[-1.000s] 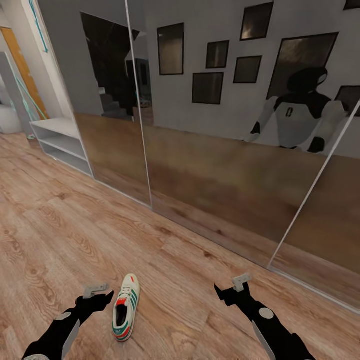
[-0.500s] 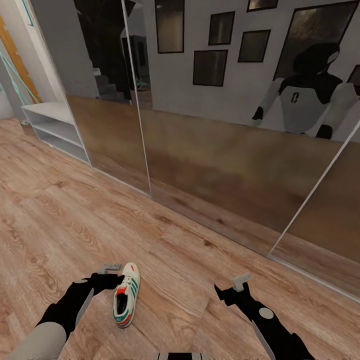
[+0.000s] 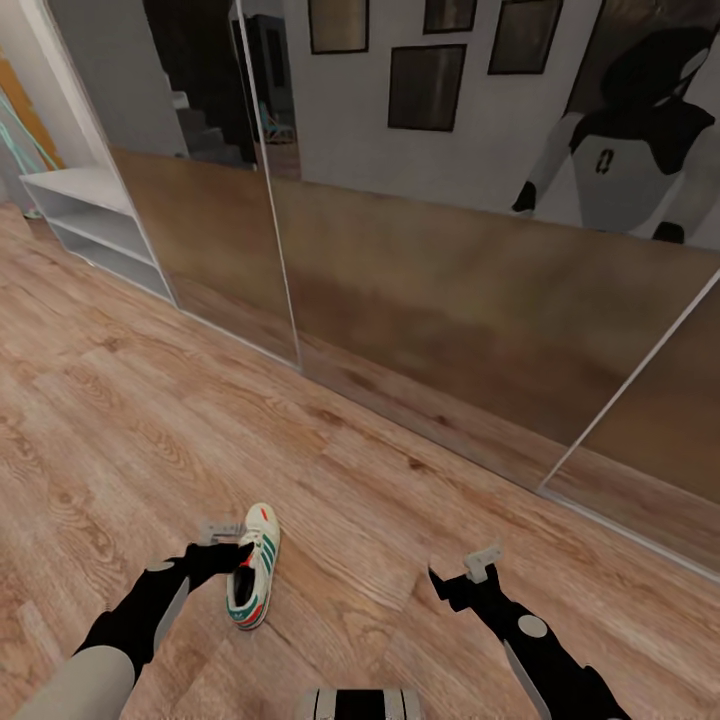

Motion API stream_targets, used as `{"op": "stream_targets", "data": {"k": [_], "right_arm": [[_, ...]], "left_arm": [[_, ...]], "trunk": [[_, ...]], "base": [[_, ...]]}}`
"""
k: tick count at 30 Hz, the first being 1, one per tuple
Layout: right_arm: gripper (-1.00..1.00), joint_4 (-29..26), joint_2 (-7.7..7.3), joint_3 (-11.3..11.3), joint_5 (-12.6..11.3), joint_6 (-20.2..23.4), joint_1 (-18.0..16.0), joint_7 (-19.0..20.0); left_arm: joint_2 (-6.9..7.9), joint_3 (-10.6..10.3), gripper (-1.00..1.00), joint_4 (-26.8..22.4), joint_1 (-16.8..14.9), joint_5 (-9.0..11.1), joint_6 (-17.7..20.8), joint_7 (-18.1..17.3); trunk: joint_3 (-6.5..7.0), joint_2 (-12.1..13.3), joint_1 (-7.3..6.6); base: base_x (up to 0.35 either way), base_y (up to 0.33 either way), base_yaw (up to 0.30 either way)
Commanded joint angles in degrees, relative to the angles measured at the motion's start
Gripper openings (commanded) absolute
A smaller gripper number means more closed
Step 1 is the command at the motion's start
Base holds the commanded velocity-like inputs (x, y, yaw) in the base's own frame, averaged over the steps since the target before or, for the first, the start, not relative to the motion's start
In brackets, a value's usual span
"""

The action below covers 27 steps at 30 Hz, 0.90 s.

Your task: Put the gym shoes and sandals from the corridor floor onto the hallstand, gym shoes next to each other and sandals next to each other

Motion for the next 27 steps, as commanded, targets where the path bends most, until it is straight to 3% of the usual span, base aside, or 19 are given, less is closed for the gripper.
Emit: {"op": "stream_targets", "data": {"k": [1,5,7,27], "right_arm": [[1.0,0.0,-0.06,0.12,0.25,-0.21,-0.03,0.0],[1.0,-0.04,-0.1,0.12,0.23,-0.26,-0.03,0.0],[1.0,-0.05,-0.1,0.12,0.23,-0.28,-0.03,0.0],[1.0,-0.06,-0.11,0.12,0.24,-0.36,-0.03,0.0]], "left_arm": [[-0.06,0.38,1.0,0.31,0.0,0.22,-0.6,-0.49],[-0.06,0.23,1.0,3.7,0.04,3.25,-4.9,-0.49],[-0.08,0.21,1.0,4.54,0.04,3.73,-5.77,-0.46],[-0.13,0.23,1.0,6.74,0.12,5.63,-14.89,-0.31]], "trunk": [[-0.36,-0.03,0.01],[-1.62,-0.09,0.11],[-2.24,-0.11,0.16],[-8.5,-0.38,0.68]], "base": [[0.0,0.0,0.0],[0.0,0.0,0.0],[0.0,0.0,0.0],[0.0,0.0,0.0]]}}
